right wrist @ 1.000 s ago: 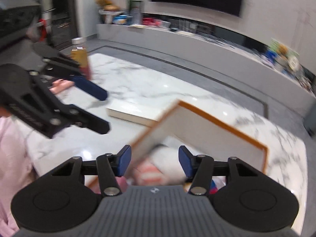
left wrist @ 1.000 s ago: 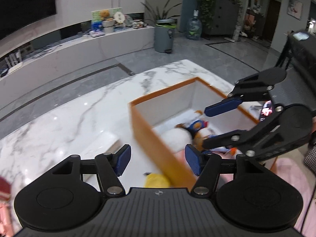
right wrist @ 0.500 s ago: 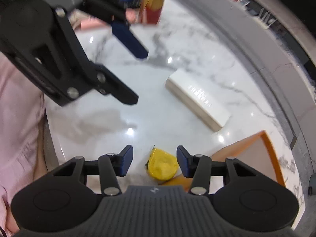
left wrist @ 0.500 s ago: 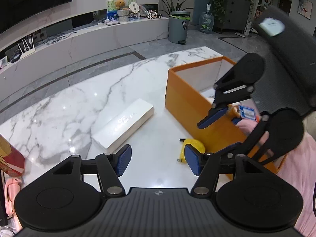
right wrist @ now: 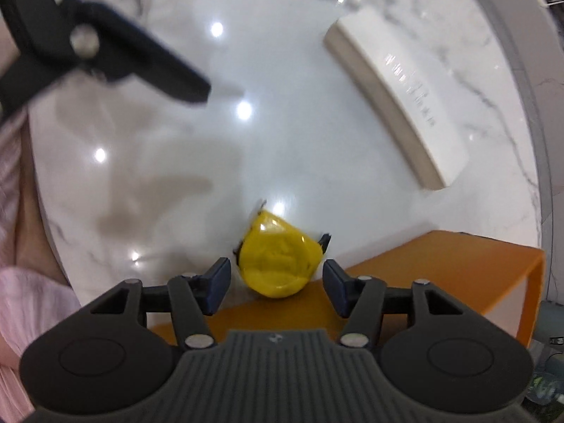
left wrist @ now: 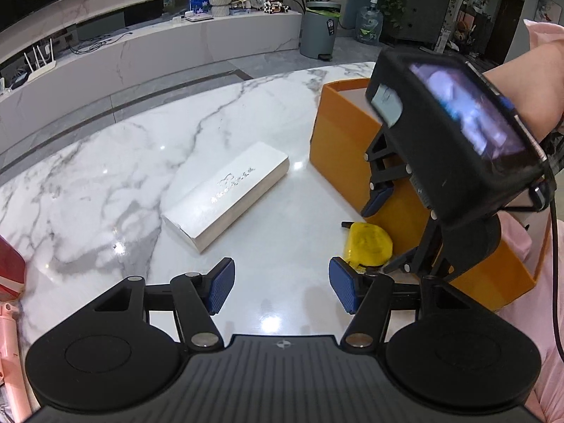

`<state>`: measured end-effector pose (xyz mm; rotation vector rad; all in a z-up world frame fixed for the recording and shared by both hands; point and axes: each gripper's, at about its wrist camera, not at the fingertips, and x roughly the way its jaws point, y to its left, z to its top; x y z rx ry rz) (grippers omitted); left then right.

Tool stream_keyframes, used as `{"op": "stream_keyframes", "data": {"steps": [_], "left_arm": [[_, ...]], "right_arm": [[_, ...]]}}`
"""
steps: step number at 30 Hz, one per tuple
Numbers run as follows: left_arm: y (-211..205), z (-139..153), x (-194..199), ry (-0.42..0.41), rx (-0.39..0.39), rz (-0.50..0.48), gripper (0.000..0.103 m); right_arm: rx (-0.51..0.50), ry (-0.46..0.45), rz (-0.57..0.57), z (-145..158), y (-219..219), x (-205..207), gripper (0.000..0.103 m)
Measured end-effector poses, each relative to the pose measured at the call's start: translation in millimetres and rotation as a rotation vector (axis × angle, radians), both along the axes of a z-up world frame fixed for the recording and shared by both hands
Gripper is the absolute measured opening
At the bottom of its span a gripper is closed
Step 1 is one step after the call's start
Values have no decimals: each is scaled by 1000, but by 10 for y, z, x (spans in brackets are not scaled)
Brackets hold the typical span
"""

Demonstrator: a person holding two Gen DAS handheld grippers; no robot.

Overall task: Organize objects
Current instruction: 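Move the right tool to the yellow tape measure and grasp it, then lift the yellow tape measure with the right tool and carry it over the orange box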

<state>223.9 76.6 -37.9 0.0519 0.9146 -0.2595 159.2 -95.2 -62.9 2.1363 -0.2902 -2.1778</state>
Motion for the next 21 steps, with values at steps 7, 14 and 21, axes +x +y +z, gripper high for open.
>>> {"op": "stream_keyframes", "data": {"steps": [7, 14, 21], "left_arm": [[53, -83, 28, 19, -6, 6, 71], [68, -109, 24, 22, -15, 9, 71], [78, -122, 25, 27, -16, 12, 71]], "right_arm": [[-41, -66, 41, -160, 21, -62, 61], [-99, -127, -21, -239, 149, -144, 61], [-140, -127, -70, -255, 223, -139, 61]]}}
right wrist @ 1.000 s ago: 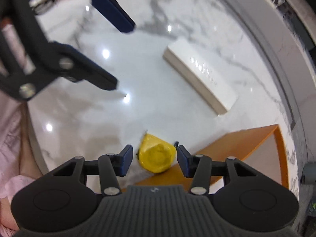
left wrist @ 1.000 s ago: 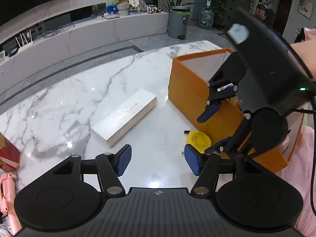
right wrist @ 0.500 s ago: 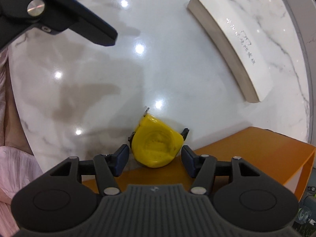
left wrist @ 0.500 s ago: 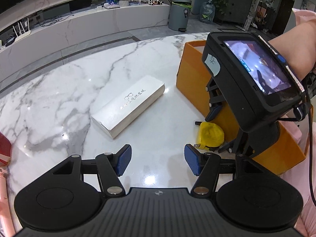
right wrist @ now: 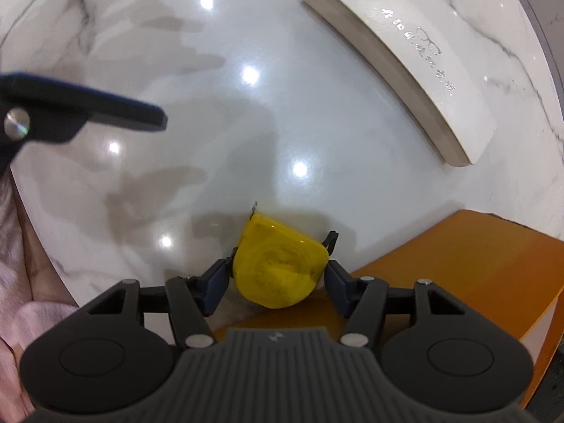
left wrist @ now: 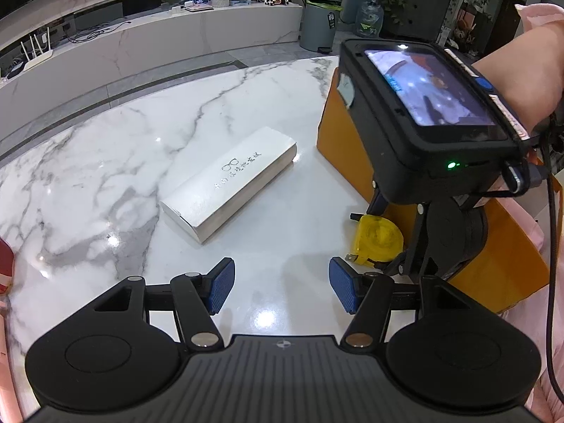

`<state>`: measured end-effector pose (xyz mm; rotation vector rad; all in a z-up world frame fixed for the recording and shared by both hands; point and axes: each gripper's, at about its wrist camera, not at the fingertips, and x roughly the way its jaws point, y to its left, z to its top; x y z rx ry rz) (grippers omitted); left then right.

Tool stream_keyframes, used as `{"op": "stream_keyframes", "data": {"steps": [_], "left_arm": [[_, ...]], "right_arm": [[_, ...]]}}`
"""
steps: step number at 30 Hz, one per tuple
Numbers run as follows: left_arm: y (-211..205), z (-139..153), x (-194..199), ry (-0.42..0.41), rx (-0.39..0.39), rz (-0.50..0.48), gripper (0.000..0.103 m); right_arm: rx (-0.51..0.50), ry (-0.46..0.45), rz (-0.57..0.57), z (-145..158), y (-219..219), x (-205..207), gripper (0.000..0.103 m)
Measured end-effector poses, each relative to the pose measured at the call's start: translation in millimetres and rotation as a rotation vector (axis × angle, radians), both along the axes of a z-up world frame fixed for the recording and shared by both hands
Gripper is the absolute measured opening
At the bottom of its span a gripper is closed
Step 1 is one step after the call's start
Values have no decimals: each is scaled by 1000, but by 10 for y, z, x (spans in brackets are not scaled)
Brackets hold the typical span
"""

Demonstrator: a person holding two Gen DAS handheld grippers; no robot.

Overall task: Organize objects
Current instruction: 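Lift the yellow tape measure with the right tool and carry it over the orange box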

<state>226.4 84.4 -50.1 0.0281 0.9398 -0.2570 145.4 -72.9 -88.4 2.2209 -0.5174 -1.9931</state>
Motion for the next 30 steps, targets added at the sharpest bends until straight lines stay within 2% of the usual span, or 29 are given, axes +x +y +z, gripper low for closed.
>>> {"op": "stream_keyframes", "data": {"steps": [8, 13, 15, 16, 19, 22, 25, 29, 30], "left_arm": [[-5, 28, -28, 7, 18, 4, 71], [-27, 39, -30, 13, 25, 5, 71], [-31, 35, -30, 19, 27, 7, 71], [-35, 33, -33, 22, 29, 7, 71], [-47, 34, -49, 28, 37, 2, 71], [-52, 36, -52, 27, 46, 1, 71], [-50, 38, -52, 24, 49, 3, 71], [-45, 47, -56, 26, 63, 2, 71], [-44, 50, -57, 24, 67, 11, 71]], "right_arm": [[28, 105, 1, 127, -77, 85, 59], [7, 211, 124, 244, -251, 129, 60], [-1, 251, 146, 274, -283, 140, 60], [-9, 263, 136, 285, -277, 142, 65], [-9, 283, 50, 333, -188, 152, 77], [-64, 262, -122, 333, -2, 178, 78], [-115, 238, -270, 273, 135, 223, 73], [-131, 213, -303, 189, 117, 223, 68], [-131, 201, -301, 165, 100, 217, 64]]}}
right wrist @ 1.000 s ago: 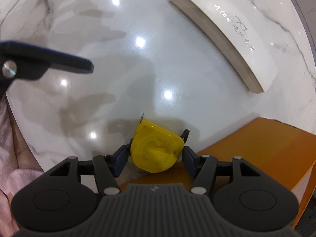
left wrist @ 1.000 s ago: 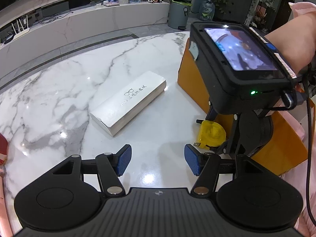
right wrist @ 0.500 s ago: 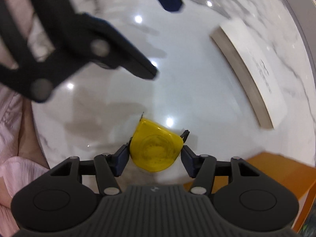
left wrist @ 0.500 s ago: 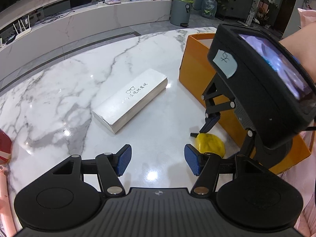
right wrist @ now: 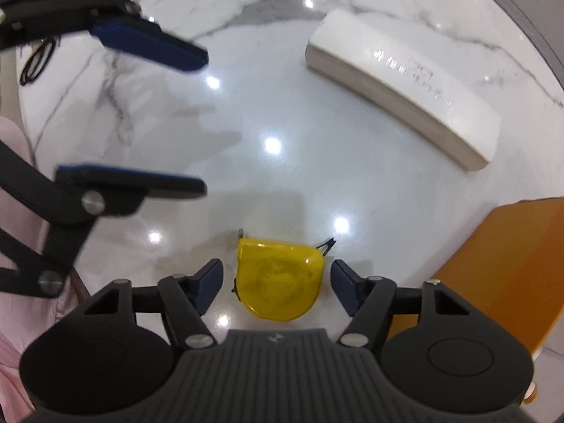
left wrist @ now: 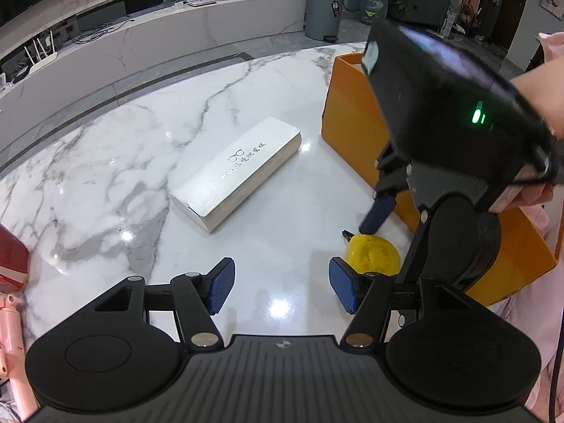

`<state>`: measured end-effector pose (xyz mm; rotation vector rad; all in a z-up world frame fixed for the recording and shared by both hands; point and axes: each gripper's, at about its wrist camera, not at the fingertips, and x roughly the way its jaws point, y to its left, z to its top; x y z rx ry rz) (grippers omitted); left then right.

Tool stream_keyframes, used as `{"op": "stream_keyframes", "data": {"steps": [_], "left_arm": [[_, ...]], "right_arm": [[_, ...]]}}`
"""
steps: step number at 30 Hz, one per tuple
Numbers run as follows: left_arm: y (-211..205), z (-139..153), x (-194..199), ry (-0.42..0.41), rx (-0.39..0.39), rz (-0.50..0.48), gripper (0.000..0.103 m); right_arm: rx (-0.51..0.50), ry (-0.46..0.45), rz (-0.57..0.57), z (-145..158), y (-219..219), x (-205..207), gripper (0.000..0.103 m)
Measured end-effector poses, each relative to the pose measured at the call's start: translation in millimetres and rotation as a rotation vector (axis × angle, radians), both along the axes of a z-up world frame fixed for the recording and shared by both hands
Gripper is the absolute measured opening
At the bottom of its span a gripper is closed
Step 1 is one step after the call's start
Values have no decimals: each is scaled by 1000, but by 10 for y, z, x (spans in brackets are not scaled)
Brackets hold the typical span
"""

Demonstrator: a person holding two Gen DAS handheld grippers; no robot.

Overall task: Organize objects
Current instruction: 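Lift the yellow tape measure with the right tool and carry it over the orange box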

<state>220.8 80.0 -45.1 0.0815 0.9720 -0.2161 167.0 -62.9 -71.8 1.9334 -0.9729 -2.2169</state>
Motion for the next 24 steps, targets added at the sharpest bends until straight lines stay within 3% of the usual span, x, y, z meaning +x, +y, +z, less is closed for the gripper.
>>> {"op": "stream_keyframes", "data": {"steps": [2, 9, 17, 20, 24], "left_arm": [[5, 6, 0, 0, 9, -4, 71], [-31, 68, 71, -23, 65, -75, 71], [-151, 212, 405, -39, 192, -223, 79], [-223, 220, 568, -36, 265, -301, 82], [-286, 163, 800, -15, 318, -364, 82]], "right_arm": [[9, -6, -1, -23, -26, 0, 56], [52, 55, 12, 159, 24, 118, 56], [104, 154, -7, 904, 415, 736, 56], [138, 150, -20, 1270, 314, 963, 56], [171, 108, -20, 1452, 180, 1167, 56]]}}
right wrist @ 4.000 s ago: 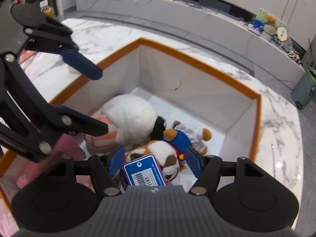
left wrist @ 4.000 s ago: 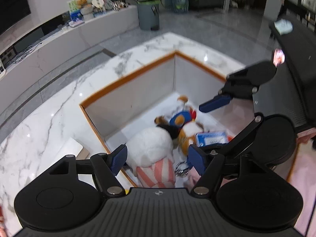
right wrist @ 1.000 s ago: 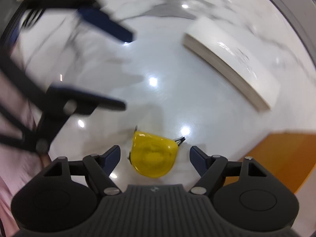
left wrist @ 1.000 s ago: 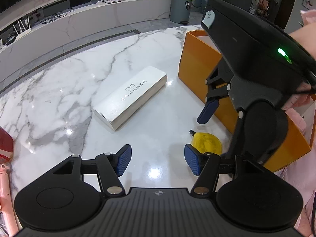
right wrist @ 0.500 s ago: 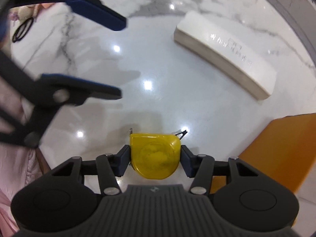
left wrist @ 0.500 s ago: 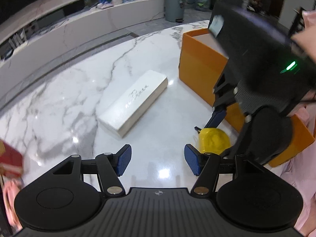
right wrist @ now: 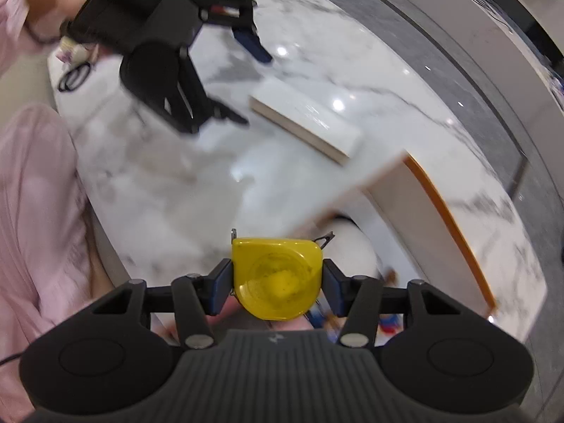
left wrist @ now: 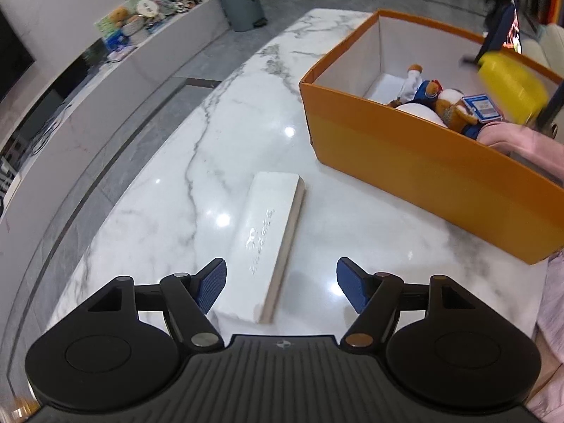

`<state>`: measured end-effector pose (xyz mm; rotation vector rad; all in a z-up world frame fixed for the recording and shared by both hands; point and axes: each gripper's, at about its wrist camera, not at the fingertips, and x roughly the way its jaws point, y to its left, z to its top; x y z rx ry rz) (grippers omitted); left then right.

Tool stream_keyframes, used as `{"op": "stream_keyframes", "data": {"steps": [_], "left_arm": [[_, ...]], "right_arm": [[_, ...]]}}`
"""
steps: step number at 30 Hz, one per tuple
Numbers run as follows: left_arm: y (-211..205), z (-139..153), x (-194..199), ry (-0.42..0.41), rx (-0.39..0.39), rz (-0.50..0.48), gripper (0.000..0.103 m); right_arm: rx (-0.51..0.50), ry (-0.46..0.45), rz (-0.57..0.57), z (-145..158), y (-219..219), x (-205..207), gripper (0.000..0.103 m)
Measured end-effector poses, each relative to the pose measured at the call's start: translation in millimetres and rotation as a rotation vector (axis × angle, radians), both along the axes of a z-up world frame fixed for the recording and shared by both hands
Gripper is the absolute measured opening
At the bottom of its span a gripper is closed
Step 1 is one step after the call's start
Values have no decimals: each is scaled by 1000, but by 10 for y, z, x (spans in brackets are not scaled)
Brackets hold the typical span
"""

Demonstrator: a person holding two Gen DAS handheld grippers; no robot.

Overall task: Organize objects
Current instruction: 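Lift the yellow tape measure with the right tool and carry it over the orange box, then drop the tape measure into the box with the right tool while the left grasps the white glasses case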

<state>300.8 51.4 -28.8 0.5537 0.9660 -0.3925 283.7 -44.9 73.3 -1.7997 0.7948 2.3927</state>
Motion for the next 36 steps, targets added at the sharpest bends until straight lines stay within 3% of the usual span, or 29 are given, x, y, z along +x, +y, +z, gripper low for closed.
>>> {"op": "stream_keyframes", "data": {"steps": [2, 4, 10, 20, 31, 36], "left_arm": [[-28, -70, 99, 21, 14, -27, 83], [-62, -169, 194, 60, 28, -14, 84], [-94, -479, 442, 135, 118, -51, 84], [56, -713, 805, 221, 77, 27, 87], [104, -809, 1045, 245, -14, 99, 91], [143, -822, 1089, 245, -62, 151, 92]], "right_arm": [[-2, -35, 3, -151, 195, 249, 56], [-8, -66, 12, -149, 183, 432, 56], [-14, -156, 98, -550, 100, 849, 56], [-13, -194, 444, -1068, -205, 896, 56], [-43, -263, 660, -1274, -372, 772, 56], [-61, -305, 694, -1378, -398, 711, 57]]}}
